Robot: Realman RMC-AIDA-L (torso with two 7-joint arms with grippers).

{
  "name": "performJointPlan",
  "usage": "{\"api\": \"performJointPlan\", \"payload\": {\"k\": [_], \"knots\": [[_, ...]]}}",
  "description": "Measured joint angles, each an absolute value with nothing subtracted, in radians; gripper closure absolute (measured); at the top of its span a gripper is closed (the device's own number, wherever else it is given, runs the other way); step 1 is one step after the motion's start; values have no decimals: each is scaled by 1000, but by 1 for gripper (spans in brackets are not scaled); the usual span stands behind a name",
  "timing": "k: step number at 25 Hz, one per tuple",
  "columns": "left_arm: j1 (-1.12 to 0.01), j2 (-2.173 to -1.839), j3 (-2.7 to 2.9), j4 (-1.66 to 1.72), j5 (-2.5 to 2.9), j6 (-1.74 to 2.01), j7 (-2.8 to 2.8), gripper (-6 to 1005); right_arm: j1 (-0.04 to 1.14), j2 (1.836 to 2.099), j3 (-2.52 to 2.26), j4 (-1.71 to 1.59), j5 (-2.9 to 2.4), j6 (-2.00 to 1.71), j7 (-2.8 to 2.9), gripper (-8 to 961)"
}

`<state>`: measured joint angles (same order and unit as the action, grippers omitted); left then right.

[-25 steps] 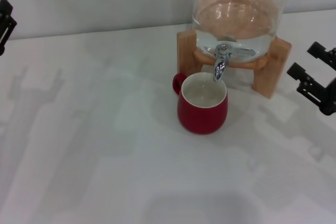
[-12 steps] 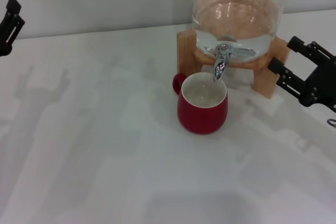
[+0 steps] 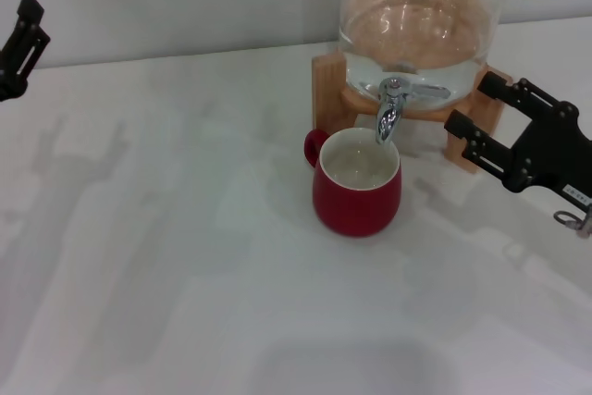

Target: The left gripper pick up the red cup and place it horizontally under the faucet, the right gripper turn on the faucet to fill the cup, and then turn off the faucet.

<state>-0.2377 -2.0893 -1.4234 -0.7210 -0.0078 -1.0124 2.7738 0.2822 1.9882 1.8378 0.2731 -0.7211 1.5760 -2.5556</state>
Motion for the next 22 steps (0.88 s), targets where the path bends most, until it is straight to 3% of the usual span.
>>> {"api": "performJointPlan", "payload": {"k": [22], "knots": [[-240, -2089, -1405, -716, -8, -1012, 2763, 110, 303, 1990, 1814, 277, -723, 1563, -2556, 280]]}}
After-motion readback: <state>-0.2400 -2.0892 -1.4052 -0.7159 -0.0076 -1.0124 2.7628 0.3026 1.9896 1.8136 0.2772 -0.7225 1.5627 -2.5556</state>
